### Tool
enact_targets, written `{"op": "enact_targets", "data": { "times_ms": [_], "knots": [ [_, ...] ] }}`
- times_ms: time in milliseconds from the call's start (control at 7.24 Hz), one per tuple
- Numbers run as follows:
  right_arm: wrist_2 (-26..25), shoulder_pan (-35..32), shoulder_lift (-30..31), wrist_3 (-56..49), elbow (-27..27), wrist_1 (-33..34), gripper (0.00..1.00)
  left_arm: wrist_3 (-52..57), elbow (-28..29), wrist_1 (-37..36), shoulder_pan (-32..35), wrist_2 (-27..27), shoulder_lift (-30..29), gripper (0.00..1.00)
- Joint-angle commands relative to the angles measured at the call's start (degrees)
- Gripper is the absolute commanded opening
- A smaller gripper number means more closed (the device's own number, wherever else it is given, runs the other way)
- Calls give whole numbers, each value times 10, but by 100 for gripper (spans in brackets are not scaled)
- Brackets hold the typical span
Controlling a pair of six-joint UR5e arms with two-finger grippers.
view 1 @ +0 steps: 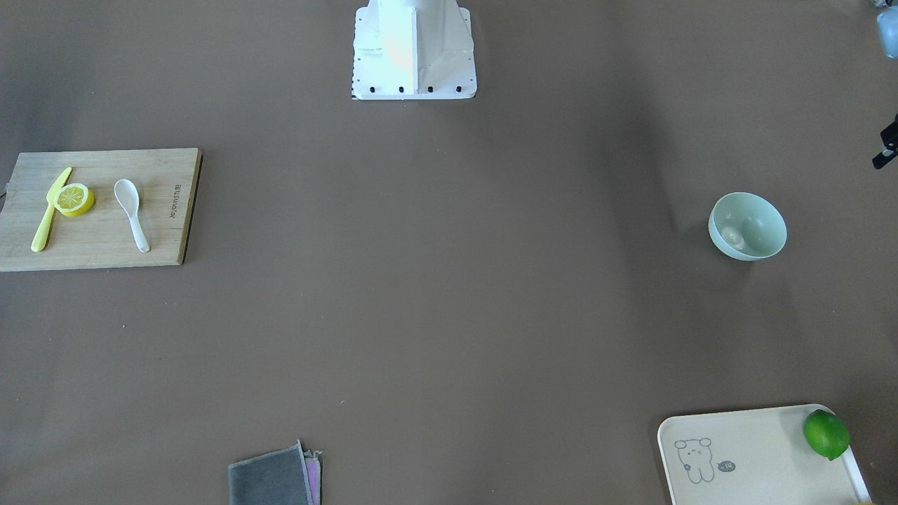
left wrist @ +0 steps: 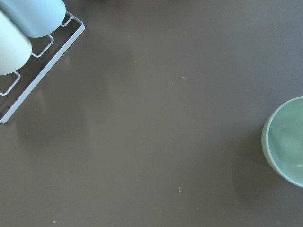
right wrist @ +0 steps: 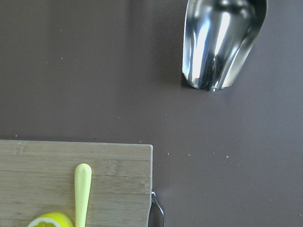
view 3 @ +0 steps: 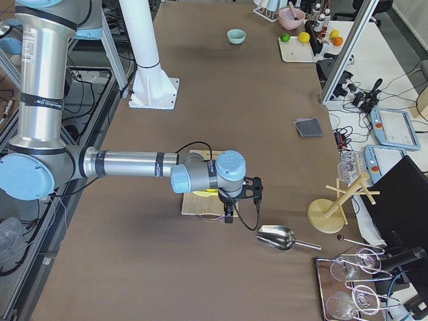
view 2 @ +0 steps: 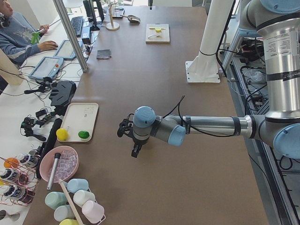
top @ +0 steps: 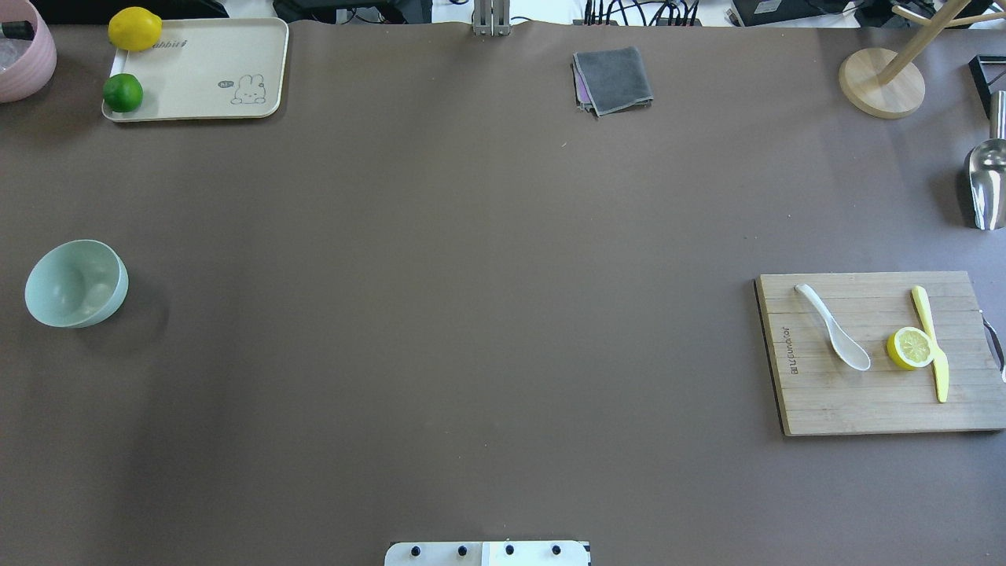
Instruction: Place spoon in bowl
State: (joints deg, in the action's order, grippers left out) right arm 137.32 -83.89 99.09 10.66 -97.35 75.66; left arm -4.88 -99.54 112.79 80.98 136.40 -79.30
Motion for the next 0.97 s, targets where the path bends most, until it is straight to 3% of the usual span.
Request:
{"op": "enact_targets", "data": {
  "times_ms": [0, 415, 829],
  "knots": [
    [11, 7, 4, 0, 8, -34, 100, -78, 10, 20, -50, 1, -16, 97],
    [53, 12, 3, 0, 3, -47, 100, -76, 75, 22, -83, 0, -74, 97],
    [50, 40, 4, 6, 5, -67, 100, -88, 99, 23, -122, -2, -103, 92]
  ]
}}
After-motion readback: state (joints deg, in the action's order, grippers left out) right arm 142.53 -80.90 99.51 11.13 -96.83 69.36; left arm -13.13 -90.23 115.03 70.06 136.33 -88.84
